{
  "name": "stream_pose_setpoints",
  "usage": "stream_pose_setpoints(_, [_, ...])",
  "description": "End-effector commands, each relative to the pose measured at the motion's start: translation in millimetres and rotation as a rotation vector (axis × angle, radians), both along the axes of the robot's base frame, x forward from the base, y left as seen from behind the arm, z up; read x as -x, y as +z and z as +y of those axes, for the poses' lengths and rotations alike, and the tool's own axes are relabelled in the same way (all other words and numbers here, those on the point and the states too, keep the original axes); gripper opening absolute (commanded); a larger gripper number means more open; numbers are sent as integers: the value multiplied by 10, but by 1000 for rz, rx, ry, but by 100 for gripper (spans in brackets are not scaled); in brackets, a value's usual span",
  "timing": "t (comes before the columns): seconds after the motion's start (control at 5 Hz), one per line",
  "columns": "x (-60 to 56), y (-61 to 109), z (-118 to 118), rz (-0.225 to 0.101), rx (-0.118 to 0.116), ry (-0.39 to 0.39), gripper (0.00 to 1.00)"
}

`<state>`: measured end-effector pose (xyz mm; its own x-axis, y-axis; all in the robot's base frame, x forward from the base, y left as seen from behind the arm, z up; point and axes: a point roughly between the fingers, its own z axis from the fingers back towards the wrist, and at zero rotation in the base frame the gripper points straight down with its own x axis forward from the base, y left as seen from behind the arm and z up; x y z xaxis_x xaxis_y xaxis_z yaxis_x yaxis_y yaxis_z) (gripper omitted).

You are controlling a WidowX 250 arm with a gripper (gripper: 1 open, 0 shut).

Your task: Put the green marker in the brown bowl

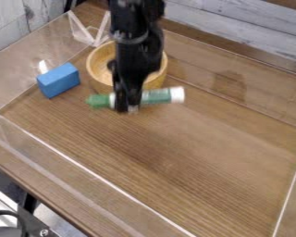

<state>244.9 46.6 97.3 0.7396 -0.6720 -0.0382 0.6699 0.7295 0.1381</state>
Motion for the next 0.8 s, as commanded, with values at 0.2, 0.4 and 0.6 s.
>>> stream_pose_setpoints(0.2, [-230,404,249,-102,-63,78,0])
stream_pose_setpoints(0.4, [-300,452,358,-127,-72,94,0])
stream_pose_setpoints(0.6, [-366,415,423,-144,-78,111,0])
